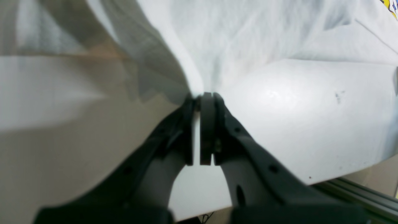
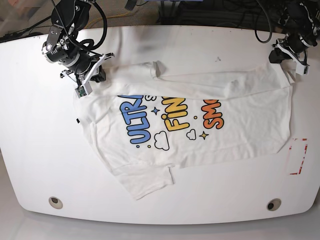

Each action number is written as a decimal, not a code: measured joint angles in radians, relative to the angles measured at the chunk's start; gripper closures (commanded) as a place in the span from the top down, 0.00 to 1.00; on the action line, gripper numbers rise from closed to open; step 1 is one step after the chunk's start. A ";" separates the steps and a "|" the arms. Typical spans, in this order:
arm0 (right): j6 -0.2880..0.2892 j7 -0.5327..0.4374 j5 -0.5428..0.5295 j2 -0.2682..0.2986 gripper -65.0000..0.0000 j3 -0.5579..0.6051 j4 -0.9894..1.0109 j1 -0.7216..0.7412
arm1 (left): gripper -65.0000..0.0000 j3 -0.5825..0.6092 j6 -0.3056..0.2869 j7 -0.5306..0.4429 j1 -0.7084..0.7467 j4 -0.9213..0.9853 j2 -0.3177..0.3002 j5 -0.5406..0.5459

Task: Fold the T-shirt properly
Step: 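Pull the held edge away from the right gripper with the left gripper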

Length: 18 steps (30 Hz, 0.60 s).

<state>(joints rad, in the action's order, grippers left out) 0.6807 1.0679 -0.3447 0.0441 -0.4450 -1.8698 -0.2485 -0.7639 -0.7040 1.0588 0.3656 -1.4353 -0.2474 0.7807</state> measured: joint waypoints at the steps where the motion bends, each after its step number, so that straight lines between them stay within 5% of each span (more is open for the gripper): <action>1: 0.000 0.000 0.000 0.000 0.00 0.000 0.000 0.000 | 0.00 0.000 0.000 0.000 0.000 -0.001 0.000 0.000; 18: 0.000 0.003 -0.008 -0.002 0.00 -0.001 -0.062 -0.058 | 0.00 -0.007 0.007 0.021 0.097 -0.315 0.003 -0.218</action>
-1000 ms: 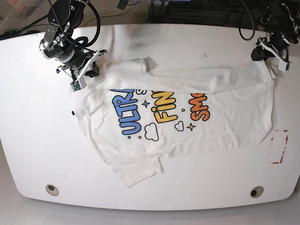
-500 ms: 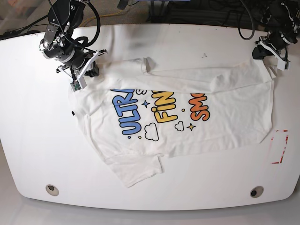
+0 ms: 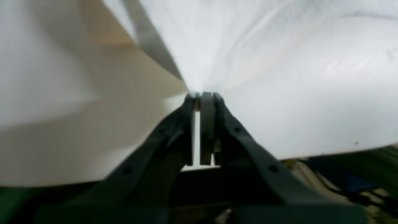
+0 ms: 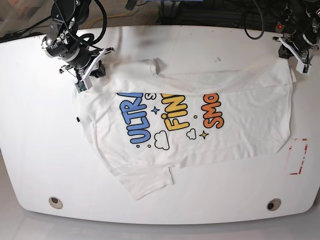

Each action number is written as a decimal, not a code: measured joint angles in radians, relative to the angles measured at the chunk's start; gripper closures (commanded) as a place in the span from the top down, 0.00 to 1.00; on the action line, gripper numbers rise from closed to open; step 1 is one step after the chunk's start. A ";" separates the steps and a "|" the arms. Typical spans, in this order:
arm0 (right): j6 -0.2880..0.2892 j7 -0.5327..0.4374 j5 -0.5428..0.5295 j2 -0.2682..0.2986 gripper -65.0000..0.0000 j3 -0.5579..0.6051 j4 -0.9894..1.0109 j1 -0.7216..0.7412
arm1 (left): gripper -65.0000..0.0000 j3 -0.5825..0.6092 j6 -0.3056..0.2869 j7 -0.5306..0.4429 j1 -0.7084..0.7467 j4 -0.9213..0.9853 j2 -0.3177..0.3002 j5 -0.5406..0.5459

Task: Fold the T-shirt properly
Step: 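Pull the held edge away from the right gripper with the left gripper, then lift the shirt with both grippers and swing it across the table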

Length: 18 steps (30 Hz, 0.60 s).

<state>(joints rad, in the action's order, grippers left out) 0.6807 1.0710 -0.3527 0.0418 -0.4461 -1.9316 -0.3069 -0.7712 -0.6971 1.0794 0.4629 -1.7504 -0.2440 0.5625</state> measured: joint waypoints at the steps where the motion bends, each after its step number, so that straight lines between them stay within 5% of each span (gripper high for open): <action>1: 0.000 0.000 -0.012 0.000 0.00 0.000 -0.006 -0.004 | 0.00 -0.003 0.000 -0.007 0.003 -0.024 0.000 -0.012; 8: -0.004 0.000 -0.100 0.006 0.00 -0.006 -0.026 -0.010 | 0.00 -0.011 0.000 -0.058 -0.019 -0.187 0.004 -0.111; 18: -0.004 0.007 -0.100 0.059 0.00 -0.006 -0.025 0.130 | 0.00 0.002 -0.003 -0.076 -0.276 -0.213 0.005 -0.222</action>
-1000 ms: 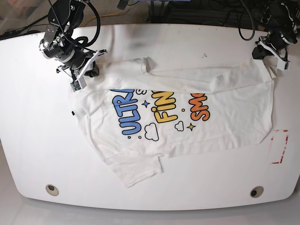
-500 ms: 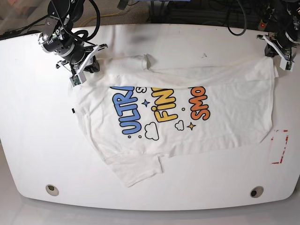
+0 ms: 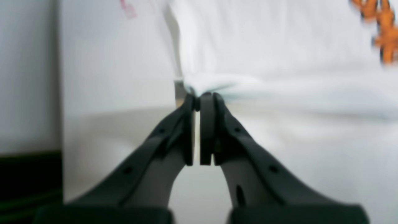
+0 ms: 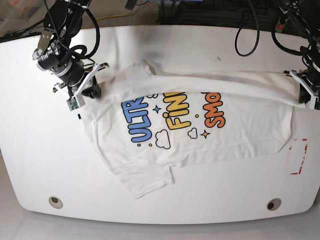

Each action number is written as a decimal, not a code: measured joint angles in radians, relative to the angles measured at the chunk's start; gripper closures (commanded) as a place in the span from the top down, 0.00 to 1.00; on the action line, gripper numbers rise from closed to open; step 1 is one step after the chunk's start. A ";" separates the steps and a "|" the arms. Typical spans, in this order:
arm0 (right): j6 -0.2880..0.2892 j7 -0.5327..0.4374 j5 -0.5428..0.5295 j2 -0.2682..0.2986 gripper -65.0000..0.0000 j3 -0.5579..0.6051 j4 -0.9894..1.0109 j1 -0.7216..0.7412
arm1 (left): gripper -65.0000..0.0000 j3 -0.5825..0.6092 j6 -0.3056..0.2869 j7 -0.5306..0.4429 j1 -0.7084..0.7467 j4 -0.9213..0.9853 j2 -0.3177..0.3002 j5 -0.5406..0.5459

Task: Fold the T-shirt properly
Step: 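Lift the shirt with both grippers and swing it across the table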

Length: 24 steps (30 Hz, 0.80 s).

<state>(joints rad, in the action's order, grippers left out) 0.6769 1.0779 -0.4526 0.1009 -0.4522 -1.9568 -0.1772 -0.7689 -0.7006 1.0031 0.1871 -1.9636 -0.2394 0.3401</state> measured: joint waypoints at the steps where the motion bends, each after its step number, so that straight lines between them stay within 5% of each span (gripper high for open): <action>1: 0.000 -0.003 0.000 0.003 0.00 -0.001 0.000 0.021 | 0.00 0.008 0.000 0.000 -0.028 0.000 -0.002 -0.019; 18: 0.005 0.004 -0.019 0.162 0.00 0.007 0.201 0.480 | 0.00 0.215 -0.007 0.090 -0.453 0.001 0.001 -0.340; 24: 0.004 0.004 -0.009 0.253 0.00 0.124 0.329 0.709 | 0.00 0.267 -0.008 0.137 -0.653 0.002 -0.005 -0.371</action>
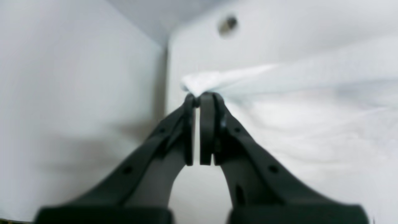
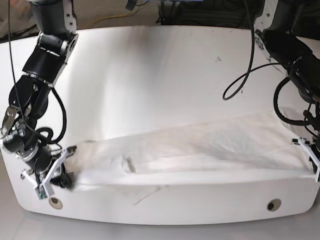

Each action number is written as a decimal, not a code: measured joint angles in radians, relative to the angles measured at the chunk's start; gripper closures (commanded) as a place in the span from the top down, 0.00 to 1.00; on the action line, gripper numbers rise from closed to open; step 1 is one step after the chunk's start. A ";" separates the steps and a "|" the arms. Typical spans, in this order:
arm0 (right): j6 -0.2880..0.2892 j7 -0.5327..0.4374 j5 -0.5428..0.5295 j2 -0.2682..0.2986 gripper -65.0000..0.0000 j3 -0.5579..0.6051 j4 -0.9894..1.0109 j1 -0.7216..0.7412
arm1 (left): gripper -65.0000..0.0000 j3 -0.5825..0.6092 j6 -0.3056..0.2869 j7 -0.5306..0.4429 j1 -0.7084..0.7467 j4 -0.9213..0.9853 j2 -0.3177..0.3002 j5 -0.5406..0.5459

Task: Fold the T-shirt properly
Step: 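Lift the shirt with both grippers and swing it across the table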

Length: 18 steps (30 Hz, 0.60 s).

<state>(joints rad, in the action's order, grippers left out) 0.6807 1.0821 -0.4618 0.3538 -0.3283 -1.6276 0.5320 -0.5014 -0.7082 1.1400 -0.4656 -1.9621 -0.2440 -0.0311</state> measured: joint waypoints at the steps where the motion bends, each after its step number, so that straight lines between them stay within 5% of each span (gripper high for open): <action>1: -0.003 -0.004 0.000 0.007 0.00 0.016 0.014 0.032 | 0.00 0.011 0.003 0.003 -0.026 0.000 -0.001 0.000; 13: 0.008 0.013 -0.029 0.147 0.00 0.249 0.116 0.504 | 0.00 0.137 0.004 0.064 -0.437 0.016 -0.117 -0.006; 18: 0.004 0.056 -0.017 0.186 0.00 0.268 0.091 0.578 | 0.00 0.188 0.005 0.060 -0.523 0.013 -0.151 -0.013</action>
<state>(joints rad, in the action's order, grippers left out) 0.6849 1.1378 -0.4789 0.5396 -0.0605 -1.5368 1.1099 -0.3138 -0.7036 1.1999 -0.9882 -1.9495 -0.3954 -0.0444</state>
